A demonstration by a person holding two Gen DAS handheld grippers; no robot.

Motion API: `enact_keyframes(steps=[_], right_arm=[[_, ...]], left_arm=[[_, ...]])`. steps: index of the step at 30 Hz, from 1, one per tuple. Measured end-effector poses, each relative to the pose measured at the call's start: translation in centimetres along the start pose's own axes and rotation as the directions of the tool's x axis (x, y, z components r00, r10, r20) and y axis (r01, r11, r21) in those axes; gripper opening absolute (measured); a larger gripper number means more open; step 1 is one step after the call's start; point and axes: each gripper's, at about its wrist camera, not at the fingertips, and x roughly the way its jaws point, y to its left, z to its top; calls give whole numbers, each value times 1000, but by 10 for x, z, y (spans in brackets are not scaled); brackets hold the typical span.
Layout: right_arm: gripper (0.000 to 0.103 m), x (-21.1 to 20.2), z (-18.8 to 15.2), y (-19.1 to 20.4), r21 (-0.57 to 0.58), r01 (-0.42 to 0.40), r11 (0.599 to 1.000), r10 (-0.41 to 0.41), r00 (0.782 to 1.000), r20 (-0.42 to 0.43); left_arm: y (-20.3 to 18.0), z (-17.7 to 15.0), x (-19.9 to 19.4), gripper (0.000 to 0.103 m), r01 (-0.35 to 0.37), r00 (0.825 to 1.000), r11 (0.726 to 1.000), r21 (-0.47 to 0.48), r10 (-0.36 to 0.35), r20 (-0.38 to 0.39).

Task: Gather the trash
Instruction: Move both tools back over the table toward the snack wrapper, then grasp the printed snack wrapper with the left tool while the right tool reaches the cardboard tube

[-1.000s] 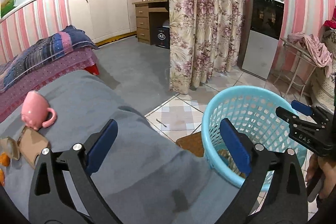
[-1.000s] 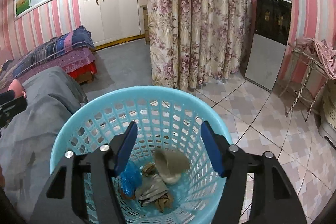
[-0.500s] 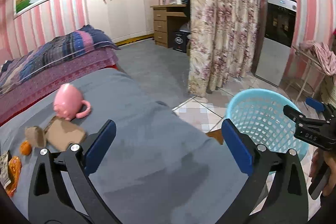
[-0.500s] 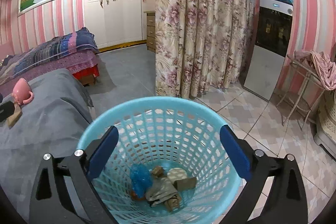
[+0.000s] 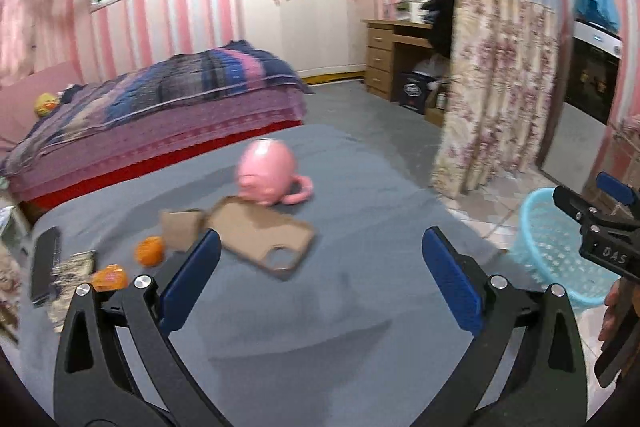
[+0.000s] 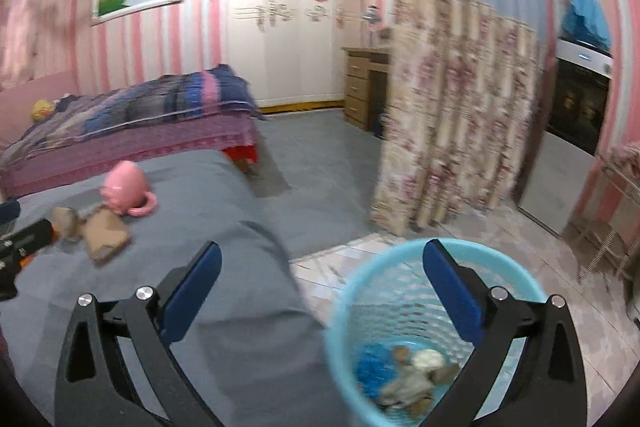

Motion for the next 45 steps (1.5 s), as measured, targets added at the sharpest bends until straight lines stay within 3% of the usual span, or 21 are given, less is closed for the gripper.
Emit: enact_keyframes(steps=[10,18,22,26,35,42,45], right_arm=[[98,17,13,107,-62,-162,985,162,987,1],[98,37,4,162,-101,-219,970,218,976,-26],[98,44,-10,174,-132,-226,965,223,974,-38],[98,57,-20,179,-142,-230,963,220,972,-82],[98,66,-35,182,-216,-211,953,192,976,-107],[98,72,-34,176,-184,-232,955,211,969,-128],[98,73,-34,177,-179,-249,952,227,964,-139]], left_arm=[[93,-4,2,97,-173,985,981,-84,170,-31],[143,-13,7,97,-245,969,962,-123,239,-60],[169,-19,14,97,-270,962,952,-143,260,-81],[200,-29,22,97,-275,960,931,-239,255,-111],[273,-66,44,97,-401,912,842,-361,328,-248],[307,-91,53,97,-433,892,815,-385,327,-312],[317,-101,64,89,-428,887,812,-397,295,-354]])
